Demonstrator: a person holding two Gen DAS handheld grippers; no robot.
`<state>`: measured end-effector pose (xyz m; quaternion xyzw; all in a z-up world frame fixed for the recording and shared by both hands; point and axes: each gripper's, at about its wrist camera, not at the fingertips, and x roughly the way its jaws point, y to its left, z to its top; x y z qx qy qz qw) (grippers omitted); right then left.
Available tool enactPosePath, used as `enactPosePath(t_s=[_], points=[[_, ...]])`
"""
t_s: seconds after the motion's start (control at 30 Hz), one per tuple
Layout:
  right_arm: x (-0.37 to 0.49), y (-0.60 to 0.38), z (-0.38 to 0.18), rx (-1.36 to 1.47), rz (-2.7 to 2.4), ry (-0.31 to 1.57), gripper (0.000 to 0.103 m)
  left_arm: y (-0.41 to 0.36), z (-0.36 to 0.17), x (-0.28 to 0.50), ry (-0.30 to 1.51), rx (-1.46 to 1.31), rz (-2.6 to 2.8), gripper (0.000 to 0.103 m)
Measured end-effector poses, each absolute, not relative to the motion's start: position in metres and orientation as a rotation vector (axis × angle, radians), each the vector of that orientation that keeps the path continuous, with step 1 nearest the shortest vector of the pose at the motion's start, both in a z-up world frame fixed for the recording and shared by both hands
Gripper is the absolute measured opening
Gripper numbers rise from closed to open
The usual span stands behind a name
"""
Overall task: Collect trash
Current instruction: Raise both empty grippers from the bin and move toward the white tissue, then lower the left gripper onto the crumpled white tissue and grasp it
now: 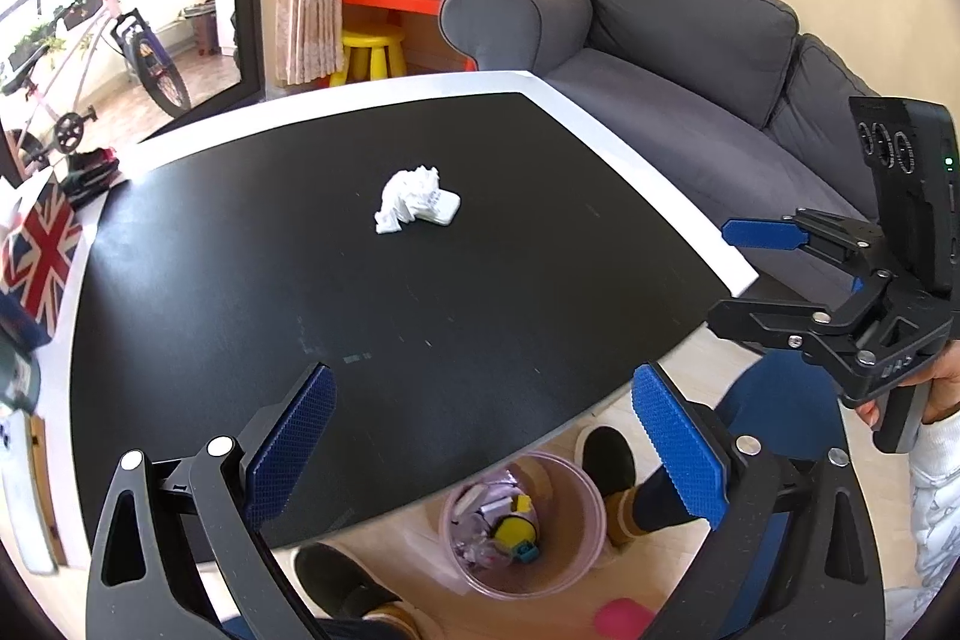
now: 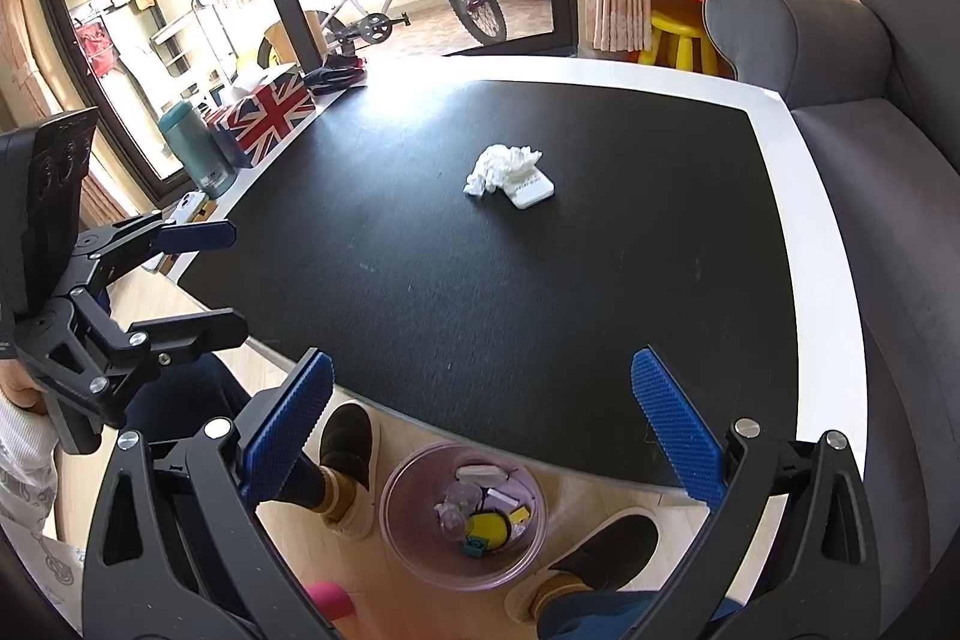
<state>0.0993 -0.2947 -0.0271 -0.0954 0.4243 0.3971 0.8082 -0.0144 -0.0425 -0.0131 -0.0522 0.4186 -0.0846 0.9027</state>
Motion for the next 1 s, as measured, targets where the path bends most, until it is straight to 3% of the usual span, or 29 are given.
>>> enactPosePath(t_s=[1.0], points=[[0.169,-0.253,-0.047,-0.27,0.835,0.967,0.098,-0.006,-0.047,0.129,0.967,-0.123,-0.17,0.095]])
